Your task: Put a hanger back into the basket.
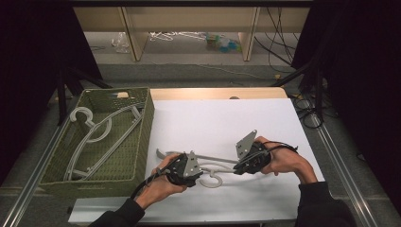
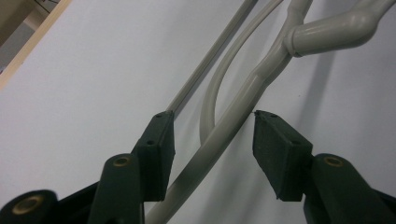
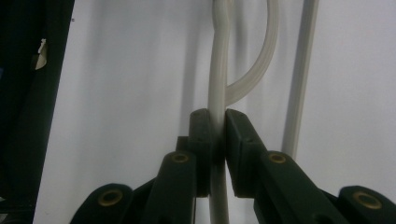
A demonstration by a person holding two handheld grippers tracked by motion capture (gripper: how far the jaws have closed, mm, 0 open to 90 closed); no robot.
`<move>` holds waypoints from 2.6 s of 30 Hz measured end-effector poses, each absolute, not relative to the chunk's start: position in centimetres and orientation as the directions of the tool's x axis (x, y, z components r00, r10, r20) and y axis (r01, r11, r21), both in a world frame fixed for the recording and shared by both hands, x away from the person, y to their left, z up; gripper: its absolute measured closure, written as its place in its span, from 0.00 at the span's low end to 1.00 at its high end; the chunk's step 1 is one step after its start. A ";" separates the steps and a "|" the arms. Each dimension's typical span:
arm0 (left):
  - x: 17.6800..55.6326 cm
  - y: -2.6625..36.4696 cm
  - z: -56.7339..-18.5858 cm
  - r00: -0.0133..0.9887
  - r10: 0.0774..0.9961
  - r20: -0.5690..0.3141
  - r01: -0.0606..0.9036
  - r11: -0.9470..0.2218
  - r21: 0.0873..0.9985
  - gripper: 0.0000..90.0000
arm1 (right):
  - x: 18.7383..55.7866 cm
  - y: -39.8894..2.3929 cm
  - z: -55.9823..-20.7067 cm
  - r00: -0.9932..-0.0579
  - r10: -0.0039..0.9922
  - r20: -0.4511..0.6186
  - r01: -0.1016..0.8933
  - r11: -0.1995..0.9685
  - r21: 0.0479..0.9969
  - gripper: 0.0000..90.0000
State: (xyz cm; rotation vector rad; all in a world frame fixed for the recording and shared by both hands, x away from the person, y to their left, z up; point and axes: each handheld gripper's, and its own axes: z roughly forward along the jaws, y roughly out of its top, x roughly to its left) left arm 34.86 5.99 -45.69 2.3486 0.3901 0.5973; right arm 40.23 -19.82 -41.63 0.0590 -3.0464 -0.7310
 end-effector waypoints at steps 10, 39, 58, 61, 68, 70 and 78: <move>35.5 5.4 -45.5 0.885 0.285 0.369 -0.002 -0.790 0.614 0.74 | 40.5 -20.0 -41.7 -0.999 -0.035 -0.010 -0.036 0.887 0.461 0.91; 39.5 7.0 -41.2 0.817 0.576 0.019 0.393 -0.582 0.712 0.88 | 39.4 -23.6 -39.0 -0.881 0.462 -0.099 0.288 0.692 0.662 0.48; 34.4 14.6 -32.8 0.712 0.637 -0.297 0.505 -0.170 0.846 0.88 | 35.7 -23.9 -41.7 -0.834 0.551 -0.004 0.359 0.548 0.756 0.38; 33.6 16.1 -31.2 0.708 0.647 -0.284 0.494 -0.166 0.853 0.88 | 35.4 -23.9 -42.1 -0.838 0.545 -0.003 0.361 0.558 0.748 0.38; 32.2 20.3 -27.2 0.678 0.696 -0.235 0.457 -0.149 0.877 0.88 | 34.9 -23.8 -42.6 -0.846 0.533 0.001 0.357 0.567 0.742 0.38; 32.2 21.3 -26.4 0.666 0.716 -0.210 0.441 -0.151 0.885 0.88 | 34.9 -23.8 -42.6 -0.847 0.532 -0.003 0.351 0.564 0.747 0.38; 33.4 25.8 -26.2 0.587 0.790 -0.177 0.449 -0.136 0.883 0.88 | 34.7 -23.5 -42.9 -0.854 0.520 0.001 0.346 0.567 0.748 0.38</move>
